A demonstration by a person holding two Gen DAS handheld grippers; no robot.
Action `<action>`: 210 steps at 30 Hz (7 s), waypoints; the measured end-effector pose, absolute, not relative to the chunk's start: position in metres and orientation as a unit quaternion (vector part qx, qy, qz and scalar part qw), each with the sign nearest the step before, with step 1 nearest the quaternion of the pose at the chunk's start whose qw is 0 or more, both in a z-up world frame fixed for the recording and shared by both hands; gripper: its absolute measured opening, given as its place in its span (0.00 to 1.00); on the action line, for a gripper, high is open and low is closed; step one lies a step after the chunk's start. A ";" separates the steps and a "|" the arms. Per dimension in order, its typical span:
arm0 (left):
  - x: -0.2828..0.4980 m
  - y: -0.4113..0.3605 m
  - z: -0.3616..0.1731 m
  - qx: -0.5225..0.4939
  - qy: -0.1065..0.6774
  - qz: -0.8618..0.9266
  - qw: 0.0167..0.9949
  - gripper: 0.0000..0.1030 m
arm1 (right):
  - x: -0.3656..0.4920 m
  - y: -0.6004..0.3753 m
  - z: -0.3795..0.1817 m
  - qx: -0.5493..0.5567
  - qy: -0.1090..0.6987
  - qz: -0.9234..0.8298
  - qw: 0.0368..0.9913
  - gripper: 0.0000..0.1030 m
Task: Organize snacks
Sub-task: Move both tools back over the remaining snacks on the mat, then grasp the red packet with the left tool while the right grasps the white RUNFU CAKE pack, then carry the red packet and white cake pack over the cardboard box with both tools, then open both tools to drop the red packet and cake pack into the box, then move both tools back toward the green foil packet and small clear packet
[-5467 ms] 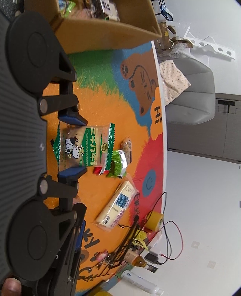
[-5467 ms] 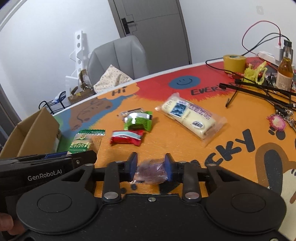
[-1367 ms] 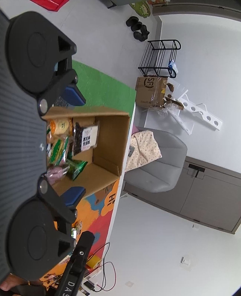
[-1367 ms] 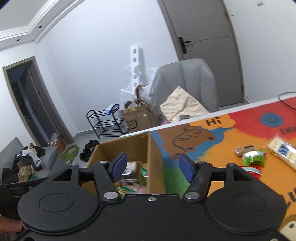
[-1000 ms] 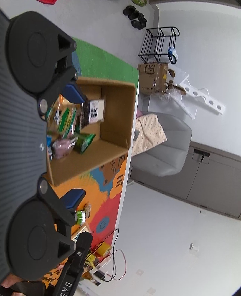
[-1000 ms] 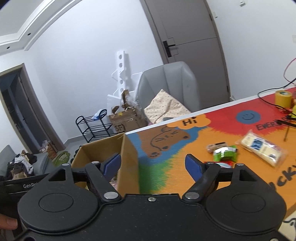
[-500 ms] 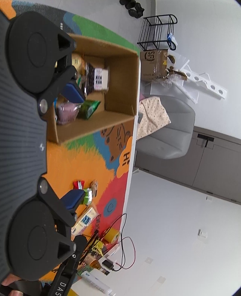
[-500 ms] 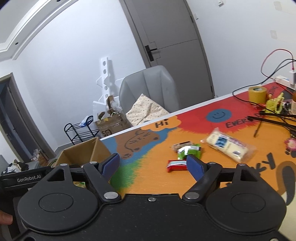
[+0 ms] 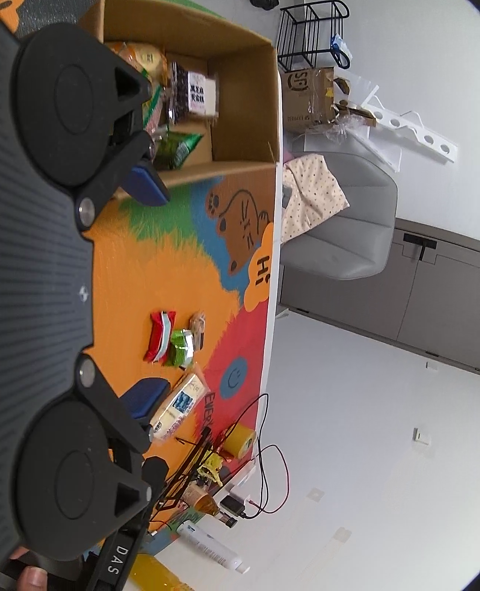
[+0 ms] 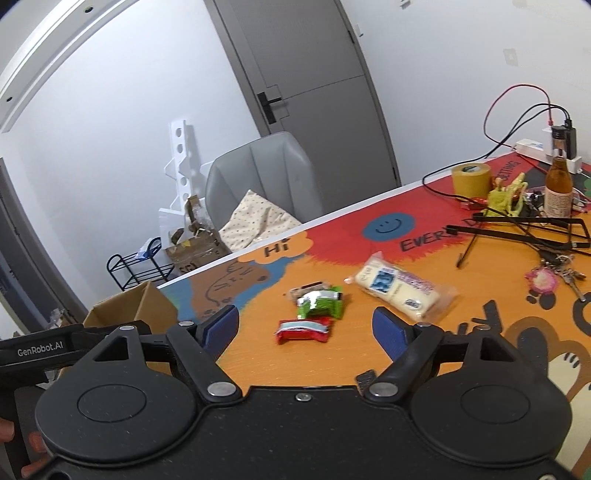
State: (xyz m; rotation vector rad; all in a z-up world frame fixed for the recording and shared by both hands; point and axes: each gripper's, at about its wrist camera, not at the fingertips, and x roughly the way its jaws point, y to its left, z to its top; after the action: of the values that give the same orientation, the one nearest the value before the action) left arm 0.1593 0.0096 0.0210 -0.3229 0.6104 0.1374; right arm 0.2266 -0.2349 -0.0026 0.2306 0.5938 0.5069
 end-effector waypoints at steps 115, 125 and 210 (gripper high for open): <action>0.189 0.010 0.008 -0.144 0.276 0.069 0.948 0.05 | 0.251 -0.165 -0.011 0.076 0.314 0.309 0.895 0.23; 0.152 0.054 0.039 -0.148 0.231 0.115 0.955 0.05 | 0.232 -0.128 0.006 0.064 0.300 0.343 0.888 0.23; 0.137 0.035 0.022 -0.153 0.275 0.100 0.944 0.96 | 0.209 -0.190 0.005 0.101 0.296 0.270 0.910 0.99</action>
State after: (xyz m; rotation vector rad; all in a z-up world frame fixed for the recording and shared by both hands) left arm 0.1374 0.0347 0.0217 -0.3112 0.5614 0.2037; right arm 0.2091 -0.1899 0.0046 0.2088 0.6110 0.5570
